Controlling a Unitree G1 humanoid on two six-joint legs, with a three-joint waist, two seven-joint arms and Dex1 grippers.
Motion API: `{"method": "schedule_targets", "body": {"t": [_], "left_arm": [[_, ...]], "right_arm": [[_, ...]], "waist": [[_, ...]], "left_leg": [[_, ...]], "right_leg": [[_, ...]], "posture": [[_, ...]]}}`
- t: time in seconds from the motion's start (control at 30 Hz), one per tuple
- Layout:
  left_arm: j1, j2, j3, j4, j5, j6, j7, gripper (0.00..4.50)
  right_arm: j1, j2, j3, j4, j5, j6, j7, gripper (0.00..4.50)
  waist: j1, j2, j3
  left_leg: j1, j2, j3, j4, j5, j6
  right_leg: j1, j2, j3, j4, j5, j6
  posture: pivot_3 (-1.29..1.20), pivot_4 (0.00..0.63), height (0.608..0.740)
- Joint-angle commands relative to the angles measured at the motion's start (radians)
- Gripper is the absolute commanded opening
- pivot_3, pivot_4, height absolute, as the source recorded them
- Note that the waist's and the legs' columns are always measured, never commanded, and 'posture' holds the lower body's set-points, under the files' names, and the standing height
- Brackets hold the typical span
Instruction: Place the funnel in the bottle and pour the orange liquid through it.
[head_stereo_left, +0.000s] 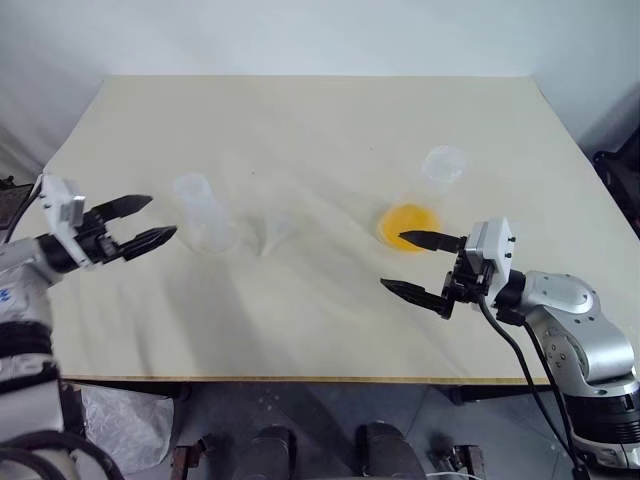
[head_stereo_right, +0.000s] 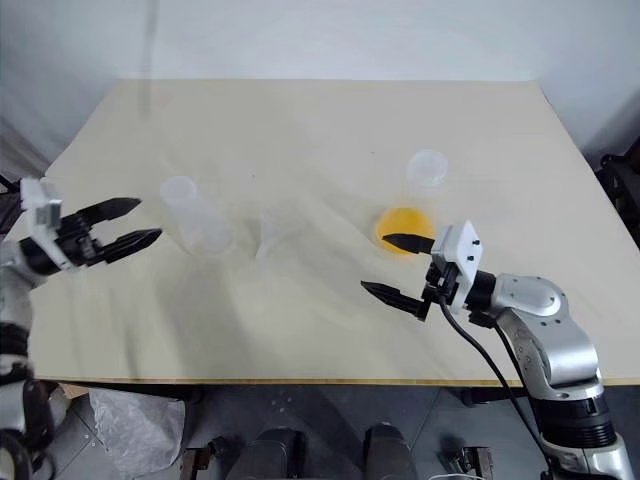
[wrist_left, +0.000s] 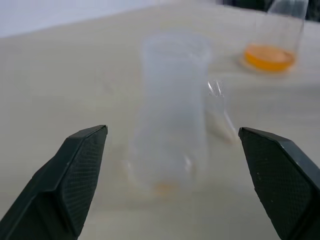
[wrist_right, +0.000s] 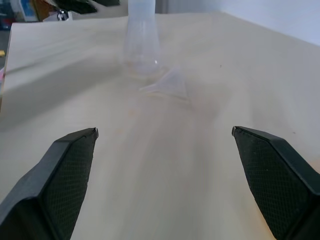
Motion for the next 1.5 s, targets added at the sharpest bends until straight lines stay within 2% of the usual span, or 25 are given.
{"method": "schedule_targets", "body": {"t": [0.03, 0.2, 0.43, 1.07, 1.17, 1.33, 1.5], "left_arm": [[-0.088, -0.016, -0.03, 0.112, 0.049, -0.072, -0.03, 4.47], [-0.186, -0.052, -0.057, 0.227, 0.09, -0.133, -0.057, 4.47], [-0.249, -0.084, -0.056, 0.309, 0.117, -0.175, -0.046, 4.47], [-0.295, -0.119, 0.014, 0.366, 0.111, -0.203, 0.009, 4.47], [-0.292, -0.12, 0.014, 0.37, 0.114, -0.204, 0.003, 3.84], [-0.3, -0.122, 0.015, 0.376, 0.114, -0.208, -0.007, 2.36], [-0.314, -0.113, 0.018, 0.367, 0.112, -0.196, -0.028, 2.35]], "right_arm": [[-0.044, 0.003, 0.016, -0.053, 0.022, 0.038, -0.022, 4.5], [-0.104, 0.017, 0.038, -0.055, 0.041, 0.106, -0.053, 4.5], [-0.173, 0.037, 0.091, -0.065, 0.049, 0.204, -0.087, 4.5], [-0.178, 0.034, 0.103, -0.05, 0.014, 0.189, -0.104, 4.5], [-0.183, 0.034, 0.099, -0.045, 0.01, 0.186, -0.107, 4.5], [-0.188, 0.037, 0.093, -0.037, 0.001, 0.18, -0.108, 4.5], [-0.184, 0.028, 0.078, -0.04, 0.003, 0.182, -0.104, 4.5]], "waist": [[-0.008, 0.0, 0.0], [-0.02, -0.001, 0.0], [-0.02, -0.001, 0.0], [-0.018, -0.001, 0.0], [-0.018, -0.001, 0.0], [-0.018, -0.001, 0.0], [-0.018, -0.001, 0.0]], "left_leg": [[0.0, 0.0, 0.0, 0.0, 0.0, 0.0], [-0.001, 0.0, 0.0, -0.001, 0.0, 0.0], [-0.001, 0.001, 0.0, 0.0, 0.0, 0.0], [-0.002, 0.0, -0.002, 0.001, 0.0, 0.0], [-0.002, 0.001, -0.001, 0.001, 0.0, 0.0], [-0.002, 0.001, -0.002, 0.001, 0.0, 0.0], [-0.002, 0.0, -0.002, 0.001, 0.0, 0.0]], "right_leg": [[0.0, 0.0, -0.001, 0.0, 0.0, 0.0], [-0.001, -0.001, -0.005, 0.0, 0.0, 0.0], [-0.002, -0.003, -0.015, 0.001, 0.0, 0.0], [-0.002, -0.004, -0.019, 0.001, 0.0, 0.0], [-0.002, -0.004, -0.019, 0.002, 0.0, 0.0], [-0.002, -0.005, -0.021, 0.002, 0.0, 0.0], [-0.002, -0.005, -0.022, 0.002, 0.0, 0.0]], "posture": [[0.0, 0.15, 0.74], [0.0, 0.15, 0.74], [0.0, 0.15, 0.74], [0.0, 0.15, 0.74], [0.0, 0.15, 0.74], [0.0, 0.15, 0.74], [0.0, 0.15, 0.74]]}}
